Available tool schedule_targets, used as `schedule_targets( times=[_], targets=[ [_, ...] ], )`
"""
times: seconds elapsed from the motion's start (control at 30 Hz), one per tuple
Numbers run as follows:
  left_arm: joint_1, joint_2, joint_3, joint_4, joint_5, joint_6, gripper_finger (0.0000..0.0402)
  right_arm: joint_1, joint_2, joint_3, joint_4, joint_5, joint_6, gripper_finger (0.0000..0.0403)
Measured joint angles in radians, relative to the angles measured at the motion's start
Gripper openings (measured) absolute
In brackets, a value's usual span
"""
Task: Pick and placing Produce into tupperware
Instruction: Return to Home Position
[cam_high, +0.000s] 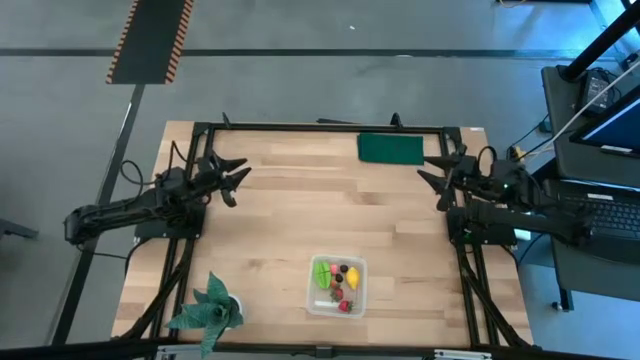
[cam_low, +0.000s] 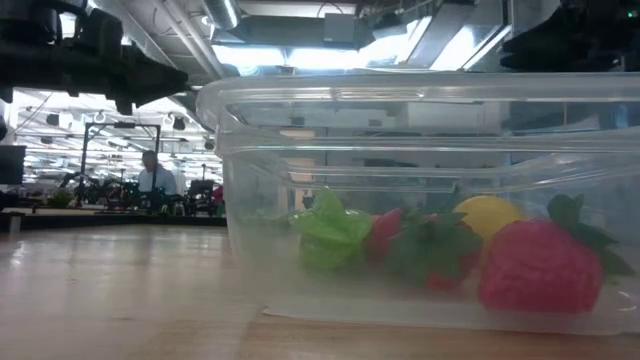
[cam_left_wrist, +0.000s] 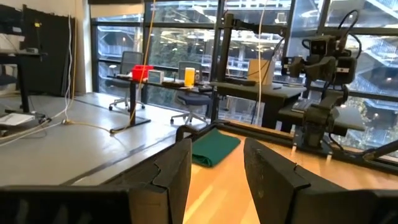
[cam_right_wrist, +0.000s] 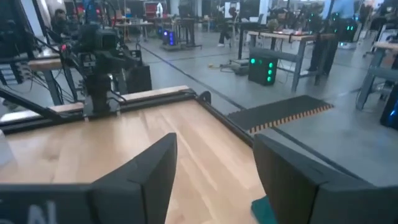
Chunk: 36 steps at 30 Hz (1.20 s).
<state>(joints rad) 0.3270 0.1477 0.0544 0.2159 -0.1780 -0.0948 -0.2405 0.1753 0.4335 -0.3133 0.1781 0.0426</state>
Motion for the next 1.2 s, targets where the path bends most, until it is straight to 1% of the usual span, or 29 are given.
schedule_targets(
  times=[0.3,0.47,0.6,0.67,0.73,0.97,1.1,1.2],
  targets=[
    [0.000,-0.143,0.000,-0.114,-0.010,0.027,0.0140,0.000,-0.120,-0.055,-0.022,0.000,0.038,0.0214],
    [0.000,-0.146,0.000,-0.124,-0.063,0.027,0.0140,0.000,-0.176,-0.081,-0.029,0.060,0.052,0.0214],
    [0.000,-0.146,0.000,-0.131,-0.068,0.027,0.0140,0.000,-0.173,-0.115,-0.041,0.066,0.039,0.0214],
    [0.000,-0.146,0.000,-0.133,-0.071,0.027,0.0140,0.000,-0.174,-0.146,-0.045,0.065,0.057,0.0214],
    [0.000,-0.146,0.000,-0.133,-0.071,0.027,0.0140,0.000,-0.174,-0.186,-0.002,0.065,0.066,0.0214],
    [0.000,-0.146,0.000,-0.134,-0.072,0.027,0.0140,0.000,-0.175,-0.346,0.251,0.062,0.085,0.0214],
    [0.000,-0.146,0.000,-0.133,-0.072,0.027,0.0140,0.001,-0.175,-0.407,0.348,0.062,0.087,0.0214],
    [0.000,-0.146,0.000,-0.133,-0.072,0.027,0.0140,0.000,-0.174,-0.427,0.372,0.065,0.086,0.0214]
  ],
)
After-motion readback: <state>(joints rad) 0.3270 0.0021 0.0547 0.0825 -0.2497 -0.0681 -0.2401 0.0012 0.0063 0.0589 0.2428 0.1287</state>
